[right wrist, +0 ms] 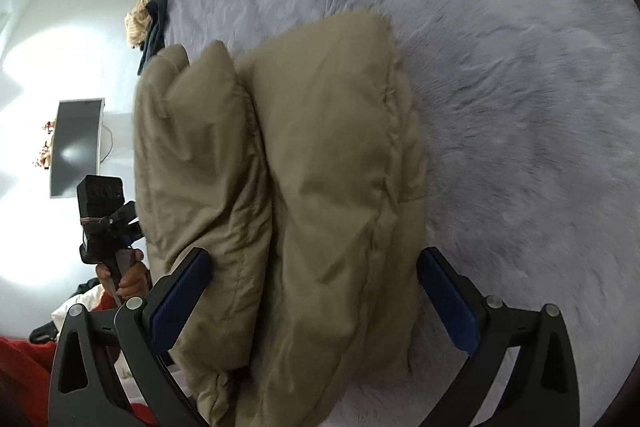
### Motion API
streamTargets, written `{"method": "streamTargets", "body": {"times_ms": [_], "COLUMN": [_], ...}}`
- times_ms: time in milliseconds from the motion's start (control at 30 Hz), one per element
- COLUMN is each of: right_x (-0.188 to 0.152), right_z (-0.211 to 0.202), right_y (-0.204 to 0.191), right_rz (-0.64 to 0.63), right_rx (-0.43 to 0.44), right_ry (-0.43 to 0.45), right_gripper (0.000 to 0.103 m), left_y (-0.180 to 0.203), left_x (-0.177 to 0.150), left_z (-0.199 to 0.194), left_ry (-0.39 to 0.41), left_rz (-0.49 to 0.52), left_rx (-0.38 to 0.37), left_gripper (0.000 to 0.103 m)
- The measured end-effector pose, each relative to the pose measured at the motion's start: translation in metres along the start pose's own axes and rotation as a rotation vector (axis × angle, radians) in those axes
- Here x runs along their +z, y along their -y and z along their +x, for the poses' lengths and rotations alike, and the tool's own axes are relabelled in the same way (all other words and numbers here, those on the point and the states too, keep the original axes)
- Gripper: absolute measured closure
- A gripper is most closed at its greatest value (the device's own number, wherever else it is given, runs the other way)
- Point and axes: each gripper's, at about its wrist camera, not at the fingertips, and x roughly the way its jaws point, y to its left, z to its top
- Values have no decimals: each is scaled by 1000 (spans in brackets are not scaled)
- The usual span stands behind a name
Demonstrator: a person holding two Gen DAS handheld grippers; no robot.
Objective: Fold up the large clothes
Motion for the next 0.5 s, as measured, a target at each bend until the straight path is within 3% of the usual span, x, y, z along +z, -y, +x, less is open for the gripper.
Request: {"method": "streamTargets", "body": {"times_ms": [367,500], "right_x": [31,36], "right_z": [41,49], "right_y": [9,11], "right_rz": [-3,64], "right_rx": [105,112], "right_ry": [-31,-10], "right_gripper": [0,0], "left_y": [-19,-14], "left_x": [8,12], "left_z": [56,73], "left_ry": [-71,-89], "left_rz": [-25,-44], "left_rx": [-110,-143], "left_gripper": [0,0]}}
